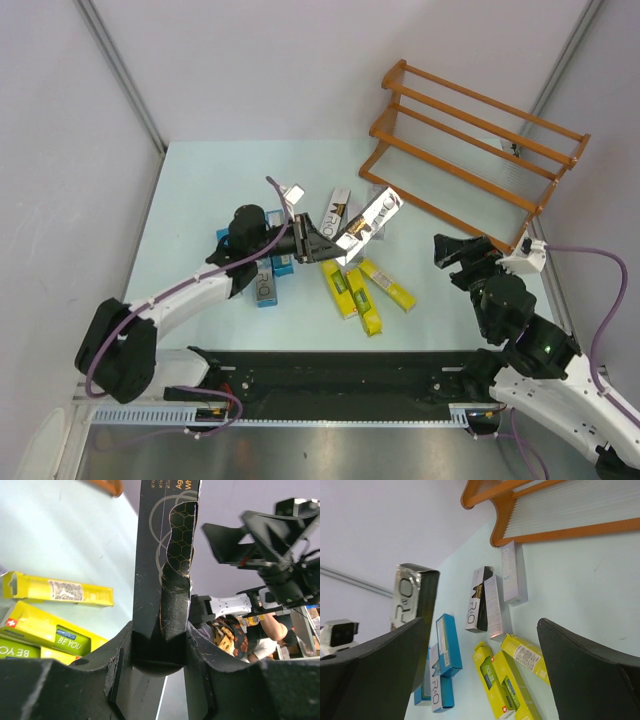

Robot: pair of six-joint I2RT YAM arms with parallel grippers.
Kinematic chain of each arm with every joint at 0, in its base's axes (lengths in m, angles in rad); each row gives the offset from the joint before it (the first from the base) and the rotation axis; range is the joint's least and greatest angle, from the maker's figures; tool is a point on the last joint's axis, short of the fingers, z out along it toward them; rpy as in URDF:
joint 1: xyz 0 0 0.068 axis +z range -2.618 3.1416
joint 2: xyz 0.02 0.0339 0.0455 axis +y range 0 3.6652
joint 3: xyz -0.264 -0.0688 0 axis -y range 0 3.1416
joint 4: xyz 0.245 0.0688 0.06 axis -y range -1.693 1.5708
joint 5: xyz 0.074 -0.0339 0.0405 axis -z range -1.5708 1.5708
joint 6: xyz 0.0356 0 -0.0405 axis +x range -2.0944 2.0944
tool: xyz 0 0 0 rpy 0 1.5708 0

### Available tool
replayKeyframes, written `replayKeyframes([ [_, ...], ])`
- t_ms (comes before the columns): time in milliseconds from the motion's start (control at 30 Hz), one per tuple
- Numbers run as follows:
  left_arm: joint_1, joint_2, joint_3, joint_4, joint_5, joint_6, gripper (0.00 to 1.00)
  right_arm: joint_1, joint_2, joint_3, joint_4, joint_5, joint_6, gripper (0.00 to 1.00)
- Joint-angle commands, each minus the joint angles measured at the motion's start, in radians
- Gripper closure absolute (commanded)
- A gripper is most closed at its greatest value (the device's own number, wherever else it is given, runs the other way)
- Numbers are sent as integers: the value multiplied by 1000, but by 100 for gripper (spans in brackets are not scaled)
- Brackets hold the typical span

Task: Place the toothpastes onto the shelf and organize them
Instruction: Pick up the toothpaste from the center of the board, then place the toothpaste on the shelf.

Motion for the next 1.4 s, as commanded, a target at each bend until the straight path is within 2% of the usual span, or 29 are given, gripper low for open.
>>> replayKeyframes([
  [0, 19, 104, 131, 14, 70, 36, 70, 3, -31, 42, 0, 72, -17, 0],
  [333, 36, 403, 430, -86, 100, 50, 67, 1, 7, 51, 30, 40, -52, 0],
  [467, 44, 564, 651, -171, 158, 77, 67, -1, 30, 65, 87, 73, -122, 0],
  [600, 62, 675, 761, -175, 152, 44, 66, -2, 73, 67, 135, 76, -165, 0],
  [867, 99, 935, 1129, -337, 149, 56, 65, -8, 140, 65, 106, -2, -121, 0],
  [1067, 121, 1066, 1326, -360, 159, 16, 64, -10, 114, 64, 106, -11, -139, 0],
  [1367, 113, 1230, 1558, -261, 159, -153, 60, -11, 45, 64, 70, 10, -156, 0],
])
